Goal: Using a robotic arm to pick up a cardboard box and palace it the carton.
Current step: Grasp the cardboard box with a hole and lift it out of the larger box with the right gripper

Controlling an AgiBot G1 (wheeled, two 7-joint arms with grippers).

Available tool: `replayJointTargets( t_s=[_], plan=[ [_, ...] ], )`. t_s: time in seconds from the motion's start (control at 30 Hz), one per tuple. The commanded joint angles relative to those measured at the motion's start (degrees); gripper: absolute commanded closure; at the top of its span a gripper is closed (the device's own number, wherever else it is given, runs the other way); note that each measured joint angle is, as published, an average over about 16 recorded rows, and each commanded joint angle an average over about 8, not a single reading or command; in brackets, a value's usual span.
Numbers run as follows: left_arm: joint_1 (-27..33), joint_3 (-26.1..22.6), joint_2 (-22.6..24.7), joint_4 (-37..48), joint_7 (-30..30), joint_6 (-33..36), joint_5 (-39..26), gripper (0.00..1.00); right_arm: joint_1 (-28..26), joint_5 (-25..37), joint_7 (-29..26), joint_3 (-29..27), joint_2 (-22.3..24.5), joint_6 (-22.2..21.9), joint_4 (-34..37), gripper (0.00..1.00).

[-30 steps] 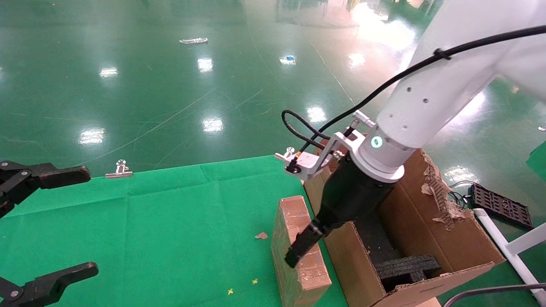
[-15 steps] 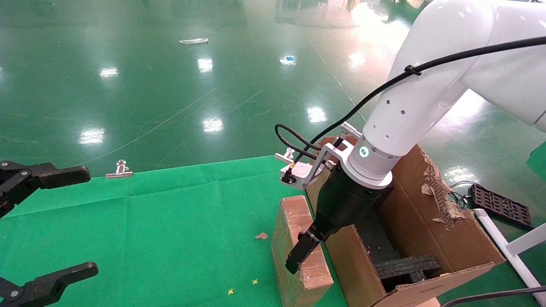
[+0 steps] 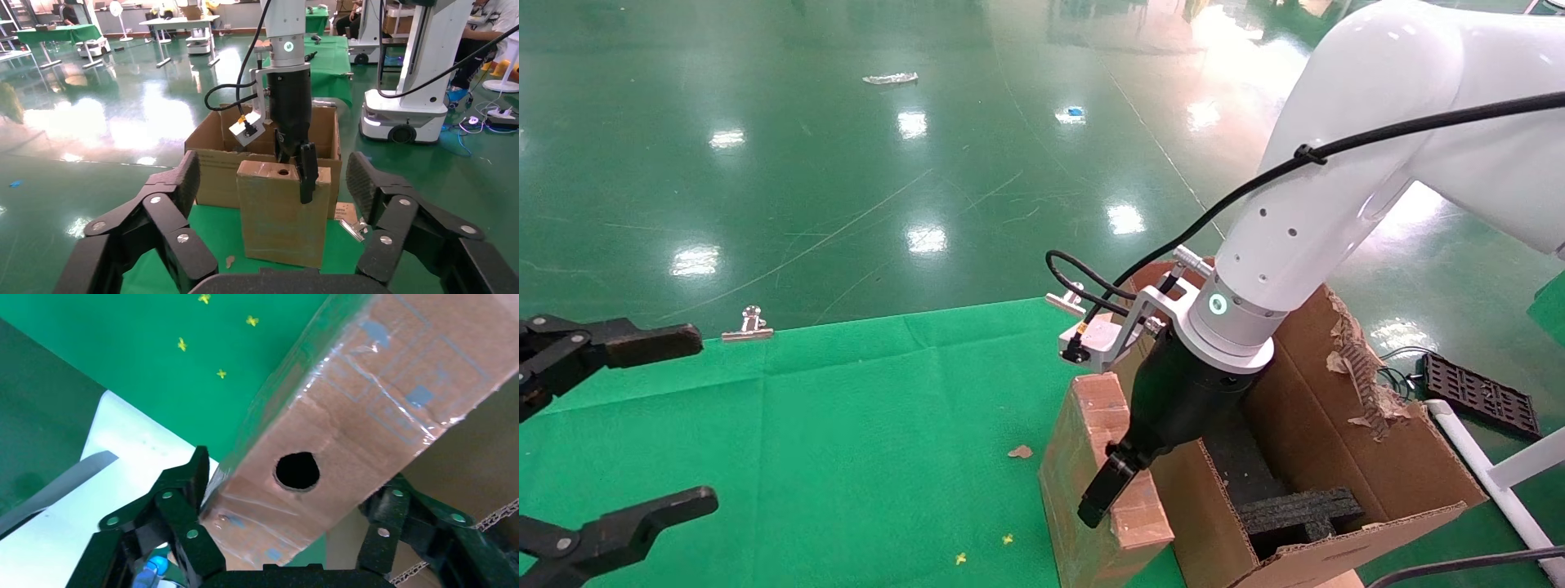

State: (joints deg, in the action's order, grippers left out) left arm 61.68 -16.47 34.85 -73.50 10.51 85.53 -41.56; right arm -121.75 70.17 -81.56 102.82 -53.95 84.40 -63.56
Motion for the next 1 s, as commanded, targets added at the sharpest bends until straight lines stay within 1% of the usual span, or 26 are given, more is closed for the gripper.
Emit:
replayJointTargets(
  t_s=[0.03, 0.3, 0.47, 0.57, 0.67, 0.77, 0.9, 1.0],
  plan=[
    [0.0, 0.0, 0.0, 0.0, 0.0, 0.0, 0.0, 1.00, 0.0, 0.2, -0.2, 0.1, 0.1, -0.1, -0.3, 1.00],
    [0.0, 0.0, 0.0, 0.0, 0.0, 0.0, 0.0, 1.00, 0.2, 0.3, 0.1, 0.0, 1.2, -0.8, -1.2, 1.00],
    [0.0, -0.1, 0.0, 0.0, 0.0, 0.0, 0.0, 1.00, -0.4, -0.5, 2.7, -1.4, 3.7, -2.8, -2.0, 1.00],
    [0.0, -0.1, 0.0, 0.0, 0.0, 0.0, 0.0, 1.00, -1.4, -2.1, 6.4, -3.8, 7.2, -5.6, -3.0, 1.00],
    [0.0, -0.1, 0.0, 0.0, 0.0, 0.0, 0.1, 1.00, -2.9, -4.2, 11.5, -7.0, 12.1, -9.2, -3.8, 1.00],
    [0.0, -0.1, 0.0, 0.0, 0.0, 0.0, 0.1, 1.00, -4.9, -6.1, 16.2, -10.1, 16.8, -12.0, -3.1, 1.00],
    [0.0, -0.1, 0.0, 0.0, -0.1, 0.0, 0.1, 1.00, -8.1, -6.0, 20.4, -12.6, 21.2, -13.3, 0.5, 1.00],
    [0.0, -0.1, 0.0, 0.0, -0.1, -0.1, 0.1, 1.00, -10.6, -4.1, 22.2, -13.3, 23.3, -13.2, 4.0, 1.00]
  ],
)
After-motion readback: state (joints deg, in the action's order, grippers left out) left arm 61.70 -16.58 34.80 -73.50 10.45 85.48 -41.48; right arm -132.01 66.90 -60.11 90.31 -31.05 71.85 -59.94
